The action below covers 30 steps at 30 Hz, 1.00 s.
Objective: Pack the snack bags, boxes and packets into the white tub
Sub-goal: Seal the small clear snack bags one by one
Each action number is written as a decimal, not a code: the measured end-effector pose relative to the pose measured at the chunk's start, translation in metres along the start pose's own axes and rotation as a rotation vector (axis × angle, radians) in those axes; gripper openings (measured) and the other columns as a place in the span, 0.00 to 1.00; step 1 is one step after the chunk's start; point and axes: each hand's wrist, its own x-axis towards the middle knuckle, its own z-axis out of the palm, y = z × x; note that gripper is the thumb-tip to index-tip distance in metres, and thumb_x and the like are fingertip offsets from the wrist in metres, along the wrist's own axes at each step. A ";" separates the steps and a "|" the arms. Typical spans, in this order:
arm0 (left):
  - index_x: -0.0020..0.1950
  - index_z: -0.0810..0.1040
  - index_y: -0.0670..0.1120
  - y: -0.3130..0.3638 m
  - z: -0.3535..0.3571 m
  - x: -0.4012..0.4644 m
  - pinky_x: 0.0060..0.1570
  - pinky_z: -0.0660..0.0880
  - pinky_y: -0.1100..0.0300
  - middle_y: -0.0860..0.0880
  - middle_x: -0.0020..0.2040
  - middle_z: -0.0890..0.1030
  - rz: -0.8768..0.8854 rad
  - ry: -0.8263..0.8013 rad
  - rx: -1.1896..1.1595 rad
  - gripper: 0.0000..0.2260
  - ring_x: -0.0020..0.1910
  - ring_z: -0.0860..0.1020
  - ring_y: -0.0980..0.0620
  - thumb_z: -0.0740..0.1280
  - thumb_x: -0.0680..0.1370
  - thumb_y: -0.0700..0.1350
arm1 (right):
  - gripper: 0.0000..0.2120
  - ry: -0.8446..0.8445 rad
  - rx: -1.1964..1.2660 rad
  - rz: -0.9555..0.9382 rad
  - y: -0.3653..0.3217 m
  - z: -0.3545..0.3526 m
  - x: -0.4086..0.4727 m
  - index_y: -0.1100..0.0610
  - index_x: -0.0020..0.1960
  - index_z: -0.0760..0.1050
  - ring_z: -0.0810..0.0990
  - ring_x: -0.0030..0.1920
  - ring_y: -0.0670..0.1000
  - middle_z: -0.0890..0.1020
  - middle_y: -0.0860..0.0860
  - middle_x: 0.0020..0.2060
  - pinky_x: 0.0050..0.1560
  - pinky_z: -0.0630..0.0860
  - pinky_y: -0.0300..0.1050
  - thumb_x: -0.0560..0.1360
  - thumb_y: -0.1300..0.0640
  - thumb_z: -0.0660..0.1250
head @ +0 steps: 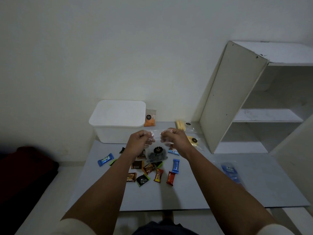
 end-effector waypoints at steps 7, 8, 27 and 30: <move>0.48 0.82 0.42 0.002 -0.001 0.000 0.46 0.77 0.55 0.44 0.44 0.87 0.009 -0.070 0.053 0.09 0.41 0.82 0.50 0.65 0.82 0.45 | 0.05 -0.019 -0.021 -0.013 0.002 0.000 0.001 0.58 0.42 0.79 0.85 0.43 0.53 0.83 0.56 0.39 0.47 0.76 0.48 0.76 0.61 0.69; 0.47 0.82 0.42 0.002 -0.001 -0.001 0.47 0.78 0.54 0.43 0.44 0.87 0.012 -0.069 0.053 0.10 0.41 0.82 0.50 0.65 0.82 0.45 | 0.05 -0.027 -0.032 -0.010 0.002 -0.001 0.000 0.58 0.42 0.79 0.85 0.43 0.53 0.83 0.56 0.39 0.47 0.76 0.48 0.76 0.61 0.69; 0.46 0.80 0.36 0.004 0.002 -0.006 0.36 0.73 0.69 0.41 0.41 0.84 0.124 -0.098 0.322 0.15 0.31 0.78 0.64 0.61 0.84 0.44 | 0.06 -0.228 -0.428 -0.081 -0.007 -0.001 0.013 0.57 0.41 0.81 0.82 0.38 0.51 0.84 0.56 0.36 0.44 0.78 0.47 0.77 0.59 0.72; 0.47 0.81 0.35 0.003 0.002 -0.007 0.35 0.74 0.70 0.43 0.40 0.84 0.134 -0.061 0.261 0.14 0.32 0.80 0.63 0.62 0.84 0.43 | 0.08 -0.239 -0.430 -0.086 -0.007 0.001 0.013 0.56 0.40 0.78 0.82 0.37 0.51 0.83 0.54 0.34 0.42 0.77 0.45 0.78 0.60 0.71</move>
